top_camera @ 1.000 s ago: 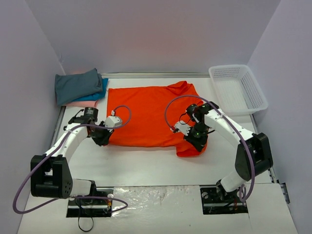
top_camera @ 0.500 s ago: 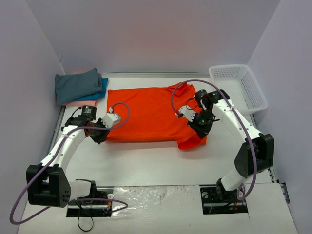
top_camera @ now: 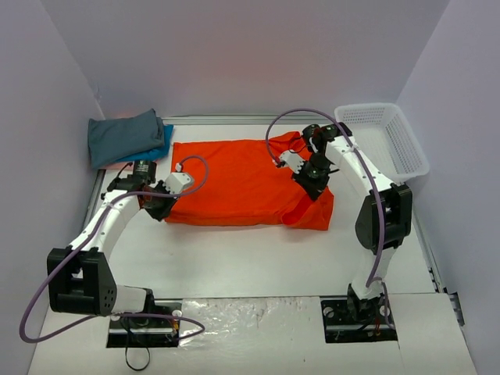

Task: Fold and stack the t-shirts
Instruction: Fold the flattened tshirt in 1/3 of the way

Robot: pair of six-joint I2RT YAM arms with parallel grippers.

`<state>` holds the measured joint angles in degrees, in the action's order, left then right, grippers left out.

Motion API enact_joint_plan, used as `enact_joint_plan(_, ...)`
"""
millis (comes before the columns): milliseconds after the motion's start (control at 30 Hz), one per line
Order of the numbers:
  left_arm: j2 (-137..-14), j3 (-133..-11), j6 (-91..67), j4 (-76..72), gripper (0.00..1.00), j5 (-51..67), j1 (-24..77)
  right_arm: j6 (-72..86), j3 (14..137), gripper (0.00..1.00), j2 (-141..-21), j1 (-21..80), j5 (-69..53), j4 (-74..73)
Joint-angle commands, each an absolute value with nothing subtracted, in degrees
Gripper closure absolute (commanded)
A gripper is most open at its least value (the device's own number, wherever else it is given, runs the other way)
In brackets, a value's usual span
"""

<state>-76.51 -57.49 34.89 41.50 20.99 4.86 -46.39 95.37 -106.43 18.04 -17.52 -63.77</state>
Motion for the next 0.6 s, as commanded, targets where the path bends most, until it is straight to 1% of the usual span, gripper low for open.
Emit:
enact_joint_plan(0, -76.99, -60.2, 34.72, 41.22, 0.98, 20.22, 5.01, -46.58, 99.75, 1.0, -109.23, 17.4, -16.52, -67.85)
enact_joint_plan(300, -82.52, -62.05, 35.24, 39.29, 0.98, 19.6, 4.92, -45.26, 108.36, 1.0, -116.97, 16.96, -14.86, -67.76)
enact_joint_plan(567, -90.34, -68.2, 34.72, 38.41, 0.98, 18.46, 4.83, -44.3, 114.78, 1.0, -122.34, 16.88, -12.22, -67.85)
